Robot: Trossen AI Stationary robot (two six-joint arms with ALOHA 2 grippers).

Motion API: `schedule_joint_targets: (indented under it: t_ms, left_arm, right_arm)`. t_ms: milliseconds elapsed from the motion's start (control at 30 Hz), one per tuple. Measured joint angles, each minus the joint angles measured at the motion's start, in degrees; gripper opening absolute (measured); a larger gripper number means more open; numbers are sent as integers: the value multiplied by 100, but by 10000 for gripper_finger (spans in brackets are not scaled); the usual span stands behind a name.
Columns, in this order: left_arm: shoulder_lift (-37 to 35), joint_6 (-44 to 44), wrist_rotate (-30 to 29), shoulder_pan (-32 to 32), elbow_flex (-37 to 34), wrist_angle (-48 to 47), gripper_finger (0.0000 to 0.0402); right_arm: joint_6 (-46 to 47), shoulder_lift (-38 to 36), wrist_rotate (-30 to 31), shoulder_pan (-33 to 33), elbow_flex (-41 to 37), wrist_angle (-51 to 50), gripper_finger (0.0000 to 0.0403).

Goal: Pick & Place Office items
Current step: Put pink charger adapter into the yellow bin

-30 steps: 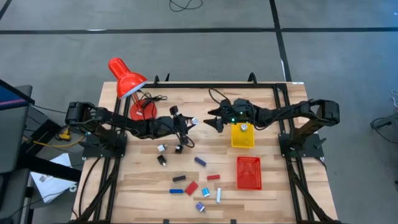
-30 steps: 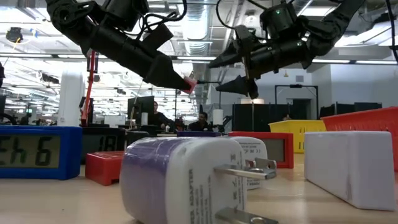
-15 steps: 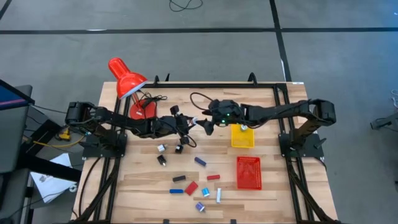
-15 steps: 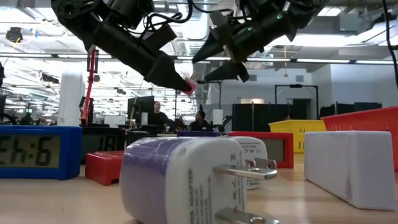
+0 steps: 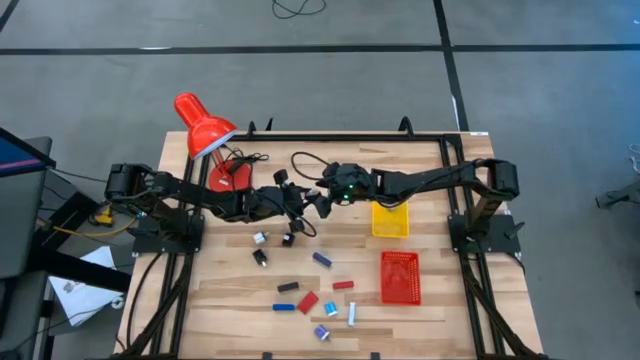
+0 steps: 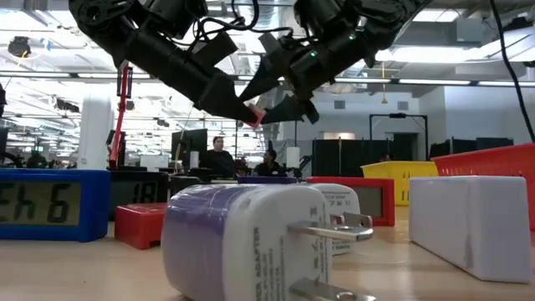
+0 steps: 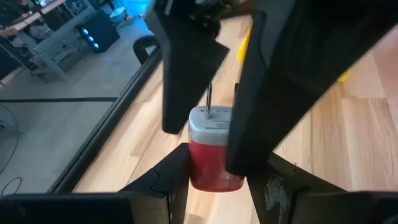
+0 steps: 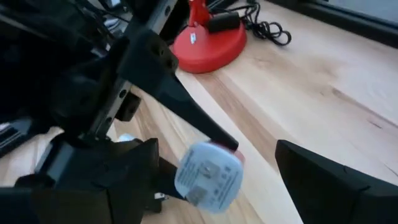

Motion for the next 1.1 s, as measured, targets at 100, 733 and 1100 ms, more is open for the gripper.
schedule_joint_targets:
  t_ms: [100,733,1100]
  left_arm:
    - [0,0,0,0,-2,2,131]
    - [0,3,29,0,-7,30,164]
    - [0,144,13,0,-67,114,271]
  right_arm:
    - [4,34,-1,-1,77,-226,299]
    - [-105,-15,-43,5,94,-435,132]
    - [-80,-1061,-23,10,97,-3032,131]
